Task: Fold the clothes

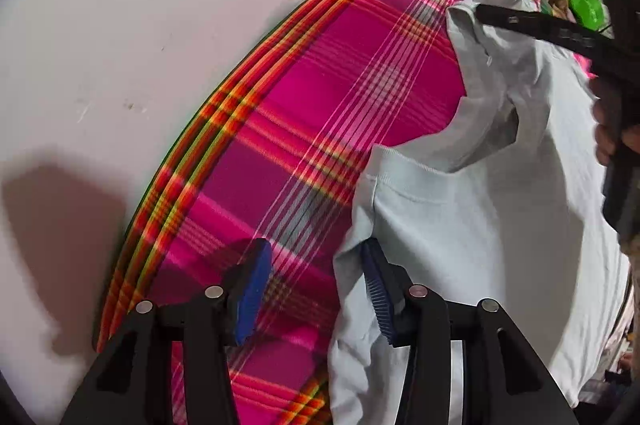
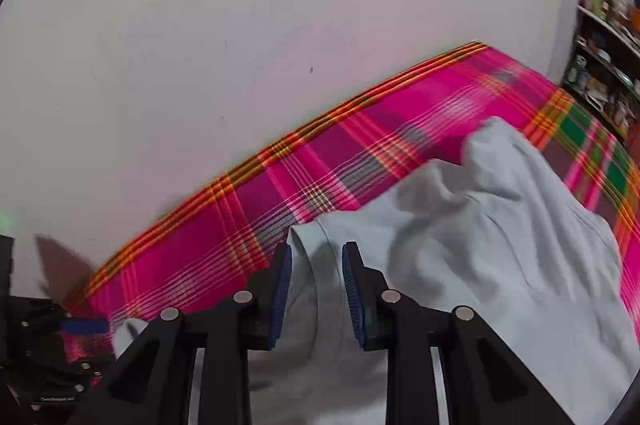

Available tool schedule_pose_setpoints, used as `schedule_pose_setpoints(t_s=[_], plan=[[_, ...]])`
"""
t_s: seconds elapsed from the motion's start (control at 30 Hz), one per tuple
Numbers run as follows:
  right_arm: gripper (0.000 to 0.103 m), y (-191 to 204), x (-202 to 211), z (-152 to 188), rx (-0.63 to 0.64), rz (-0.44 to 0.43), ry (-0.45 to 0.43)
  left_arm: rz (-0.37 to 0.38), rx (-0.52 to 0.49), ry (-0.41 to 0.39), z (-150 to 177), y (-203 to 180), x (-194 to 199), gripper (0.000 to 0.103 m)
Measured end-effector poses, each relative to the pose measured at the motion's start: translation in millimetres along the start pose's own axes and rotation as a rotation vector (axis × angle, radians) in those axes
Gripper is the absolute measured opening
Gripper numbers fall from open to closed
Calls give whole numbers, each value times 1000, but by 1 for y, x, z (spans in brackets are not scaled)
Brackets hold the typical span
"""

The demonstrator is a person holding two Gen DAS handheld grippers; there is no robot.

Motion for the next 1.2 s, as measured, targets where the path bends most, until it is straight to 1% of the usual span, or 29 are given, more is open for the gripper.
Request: schedule_pose_setpoints(t_s=[0.1, 0.2, 0.27, 0.3, 0.33, 0.37, 0.4, 0.43, 0.47, 0.53, 0.57, 0.63, 0.77, 0.8, 0.9, 0.97, 1.0, 1.07, 1.13, 1.2], plan=[[30, 6, -14, -3, 67, 23, 30, 23, 30, -9, -4, 4, 2, 52], [30, 11, -24, -1, 145, 79, 55, 42, 46, -17, -7, 6, 4, 52], [30, 14, -26, 0, 178, 94, 51, 55, 62, -25, -8, 7, 5, 52], [28, 15, -26, 0, 184, 95, 49, 62, 69, -30, -9, 8, 6, 52], [21, 17, -25, -1, 189, 95, 47, 64, 68, -40, -9, 8, 7, 50], [19, 17, -25, -1, 185, 90, 45, 67, 67, -50, -9, 8, 8, 45], [17, 16, -24, 0, 180, 85, 43, 74, 65, -56, -10, 8, 9, 28], [12, 15, -24, 0, 176, 87, 40, 81, 64, -61, -10, 8, 10, 1], [9, 14, -23, 0, 171, 89, 37, 119, 80, -47, -10, 8, 10, 2], [8, 11, -19, -5, 150, 83, 14, 129, 89, -50, 3, 13, 10, 2], [8, 10, -16, -8, 139, 77, 0, 129, 84, -63, 4, 26, 12, 2], [8, 8, -11, -13, 118, 67, -28, 96, 74, -91, 30, 47, 12, 1], [8, 4, -4, -23, 81, 49, -88, 84, 55, -134, 33, 46, 21, 1], [8, 3, -7, -23, 80, 52, -79, 91, 52, -133, 35, 47, 22, 1], [8, 1, -13, -23, 79, 58, -61, 112, 43, -131, 40, 51, 27, 6], [8, 1, -15, -23, 81, 60, -56, 126, 37, -130, 44, 53, 30, 20], [8, 1, -15, -23, 82, 61, -54, 132, 34, -129, 45, 54, 31, 29], [8, 0, -17, -23, 84, 63, -49, 143, 33, -142, 42, 56, 31, 30], [8, 0, -18, -23, 85, 65, -44, 153, 46, -141, 41, 58, 41, 30], [8, -1, -19, -23, 87, 67, -40, 171, 67, -126, 28, 54, 34, 30]])
Point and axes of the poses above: each gripper's, at about its wrist camera, not at the fingertips, and x roughly against the way its jaws point, y to its left, z to its underside, the point moved 4 cm from there along -x, roughly the way its jaws point, and after that the axes turned 2 degrees about z, right-handed, at the moved point
